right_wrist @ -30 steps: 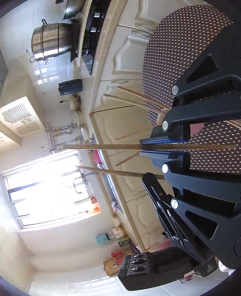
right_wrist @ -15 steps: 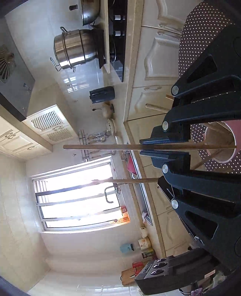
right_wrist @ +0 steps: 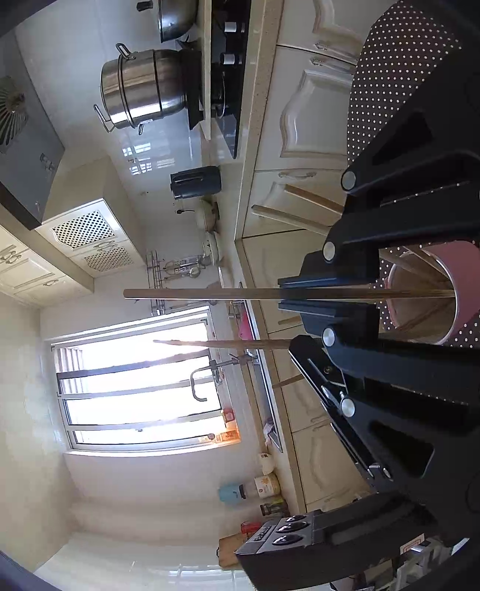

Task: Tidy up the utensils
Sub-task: 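Lower both held chopsticks into the pink cup, then open both tools to release the chopsticks into the pink cup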

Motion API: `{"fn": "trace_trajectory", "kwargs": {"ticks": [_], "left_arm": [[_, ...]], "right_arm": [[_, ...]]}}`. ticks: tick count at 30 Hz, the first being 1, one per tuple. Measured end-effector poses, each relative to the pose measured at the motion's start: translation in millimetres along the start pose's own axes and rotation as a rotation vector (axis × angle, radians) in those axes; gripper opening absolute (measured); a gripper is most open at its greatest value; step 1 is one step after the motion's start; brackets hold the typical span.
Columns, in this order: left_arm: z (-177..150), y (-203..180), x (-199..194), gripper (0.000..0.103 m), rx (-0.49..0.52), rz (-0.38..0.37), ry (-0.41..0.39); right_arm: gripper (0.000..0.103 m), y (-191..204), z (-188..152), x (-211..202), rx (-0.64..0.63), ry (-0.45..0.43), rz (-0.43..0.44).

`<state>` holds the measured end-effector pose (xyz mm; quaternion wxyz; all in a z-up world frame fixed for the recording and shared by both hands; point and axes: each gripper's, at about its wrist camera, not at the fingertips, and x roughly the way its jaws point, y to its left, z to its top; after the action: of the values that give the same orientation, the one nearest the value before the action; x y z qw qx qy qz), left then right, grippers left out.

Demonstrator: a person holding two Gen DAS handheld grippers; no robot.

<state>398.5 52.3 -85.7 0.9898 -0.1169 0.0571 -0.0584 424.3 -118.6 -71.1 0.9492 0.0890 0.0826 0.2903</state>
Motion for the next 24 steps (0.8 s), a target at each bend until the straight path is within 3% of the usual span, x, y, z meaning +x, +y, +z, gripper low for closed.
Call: {"fn": "trace_trajectory", "kwargs": {"ticks": [10, 24], "left_arm": [[-20, 5, -11, 0.005, -0.001, 0.013, 0.072], [-42, 5, -40, 0.006, 0.053, 0.020, 0.206]], "right_arm": [[0.007, 1, -11, -16, -0.013, 0.046, -0.005], [0.007, 9, -50, -20, -0.032, 0.155, -0.047]]}}
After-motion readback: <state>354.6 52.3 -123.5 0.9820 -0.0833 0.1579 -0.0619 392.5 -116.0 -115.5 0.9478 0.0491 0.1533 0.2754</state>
